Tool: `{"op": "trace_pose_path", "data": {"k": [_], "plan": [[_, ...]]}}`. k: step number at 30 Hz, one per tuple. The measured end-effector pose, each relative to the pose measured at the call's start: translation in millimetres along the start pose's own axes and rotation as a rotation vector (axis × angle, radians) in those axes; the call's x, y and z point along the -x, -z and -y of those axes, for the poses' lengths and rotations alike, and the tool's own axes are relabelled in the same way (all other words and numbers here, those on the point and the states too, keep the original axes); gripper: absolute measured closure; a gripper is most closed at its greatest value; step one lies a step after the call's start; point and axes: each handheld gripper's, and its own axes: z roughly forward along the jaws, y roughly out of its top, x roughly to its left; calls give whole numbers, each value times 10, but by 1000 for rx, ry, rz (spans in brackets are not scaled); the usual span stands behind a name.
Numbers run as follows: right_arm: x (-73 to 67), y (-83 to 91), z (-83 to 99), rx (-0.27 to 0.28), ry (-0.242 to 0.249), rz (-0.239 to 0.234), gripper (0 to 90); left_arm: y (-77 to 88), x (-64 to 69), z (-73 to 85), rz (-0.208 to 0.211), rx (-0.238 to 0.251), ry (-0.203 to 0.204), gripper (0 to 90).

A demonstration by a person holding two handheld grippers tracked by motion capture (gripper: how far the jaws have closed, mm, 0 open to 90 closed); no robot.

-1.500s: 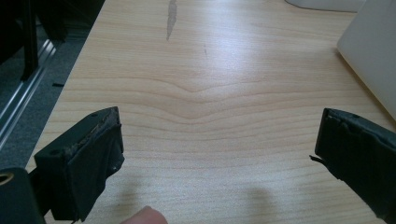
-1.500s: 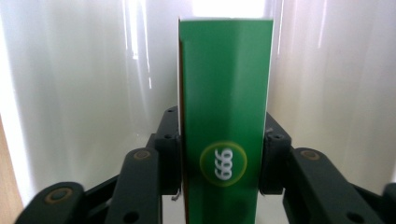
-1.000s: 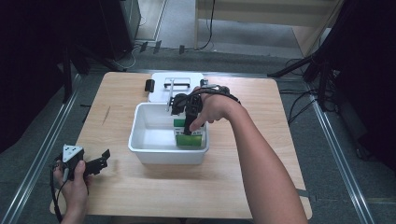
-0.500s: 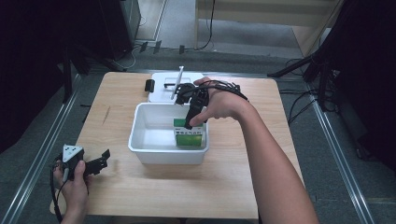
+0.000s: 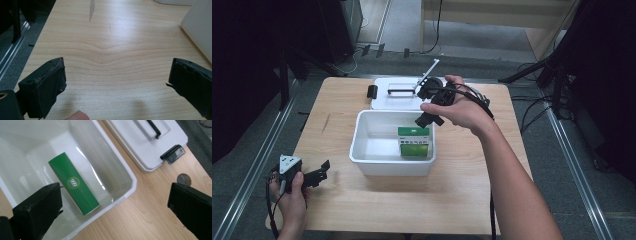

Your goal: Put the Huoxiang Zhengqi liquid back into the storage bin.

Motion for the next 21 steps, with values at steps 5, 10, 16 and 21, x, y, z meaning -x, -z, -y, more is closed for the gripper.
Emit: {"op": "trace_pose_path", "data": {"k": [5,10,16,21], "plan": [[119,39,121,77,-98,49,0,-1,2,0,-1,-1,-1,18],[201,57,231,143,-164,85,0,0,3,0,-2,-1,-2,18],[282,70,379,224,-237,156,0,-2,4,1,-3,1,-2,18],[356,87,530,287,-305,213,0,-2,5,1,-3,3,-2,18]]}}
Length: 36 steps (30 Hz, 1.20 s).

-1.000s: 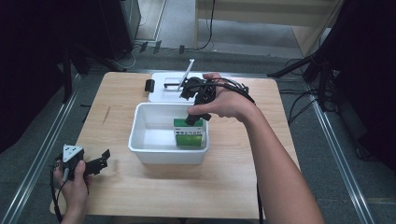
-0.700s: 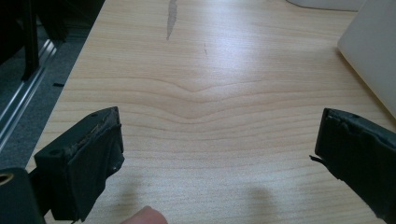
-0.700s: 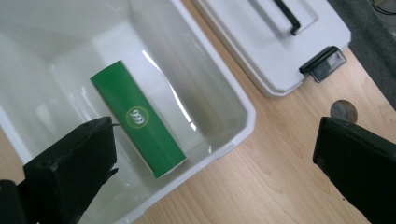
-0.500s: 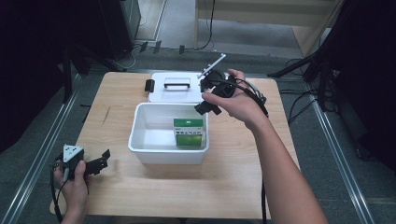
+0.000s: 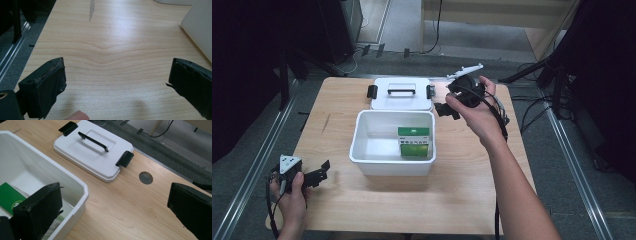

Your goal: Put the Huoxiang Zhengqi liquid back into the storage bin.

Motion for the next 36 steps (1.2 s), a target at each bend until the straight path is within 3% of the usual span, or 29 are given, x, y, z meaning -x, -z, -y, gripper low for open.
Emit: {"op": "trace_pose_path", "data": {"k": [5,9,12,36], "plan": [[92,25,124,33,-33,23,0,0,2,0,-1,-1,1,18],[182,79,236,76,-64,90,0,1,3,0,-2,-2,-2,17],[271,127,345,110,-99,101,0,2,3,0,-2,-3,-3,18],[627,236,1035,167,-237,109,0,4,4,1,-1,-4,-3,18]]}}
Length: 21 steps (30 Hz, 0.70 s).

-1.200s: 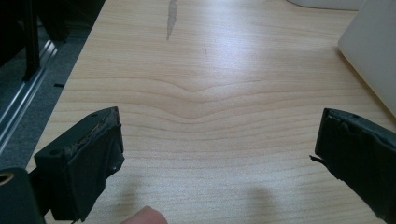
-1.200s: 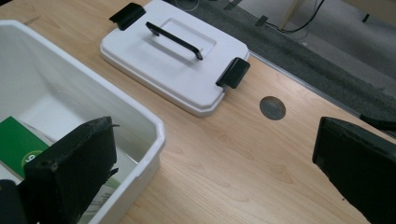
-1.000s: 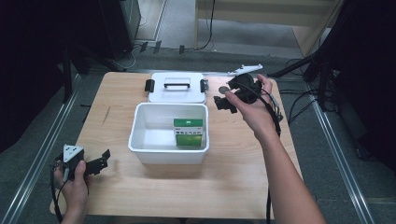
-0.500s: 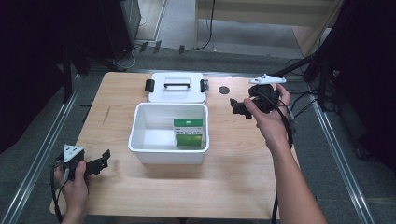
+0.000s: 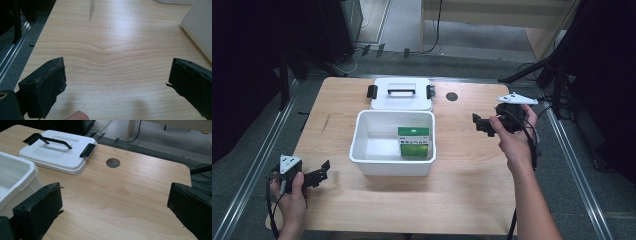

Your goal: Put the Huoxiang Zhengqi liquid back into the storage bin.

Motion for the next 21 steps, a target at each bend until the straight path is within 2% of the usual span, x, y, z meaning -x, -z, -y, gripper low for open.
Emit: {"op": "trace_pose_path", "data": {"k": [13,21], "plan": [[204,105,322,48,-32,18,0,1,-1,1,0,1,1,18],[255,140,527,69,-37,38,0,2,-5,0,2,-1,3,18]]}}
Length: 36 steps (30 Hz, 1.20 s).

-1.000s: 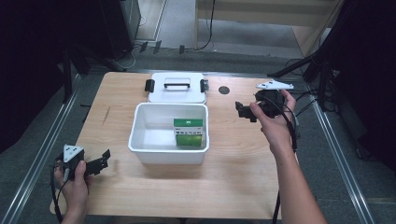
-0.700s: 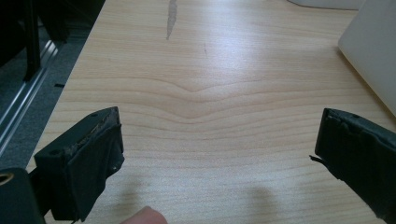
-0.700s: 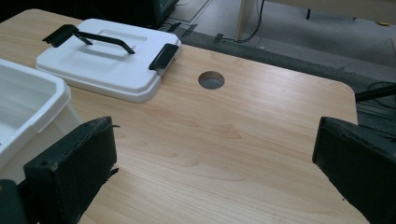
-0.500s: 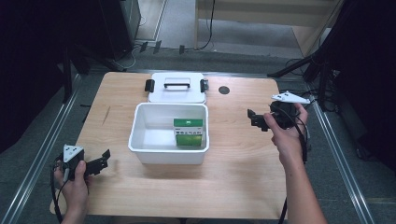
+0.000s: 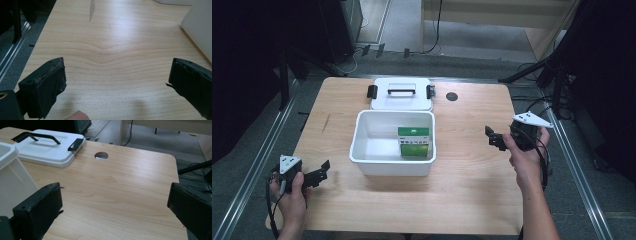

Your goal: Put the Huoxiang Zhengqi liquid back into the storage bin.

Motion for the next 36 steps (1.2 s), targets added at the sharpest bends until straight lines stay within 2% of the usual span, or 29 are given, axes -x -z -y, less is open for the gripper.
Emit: {"op": "trace_pose_path", "data": {"k": [23,36], "plan": [[131,25,762,-19,-61,6,0,0,2,1,-2,2,-2,18],[207,113,1098,-26,-92,24,0,0,5,1,-4,3,-3,18]]}}
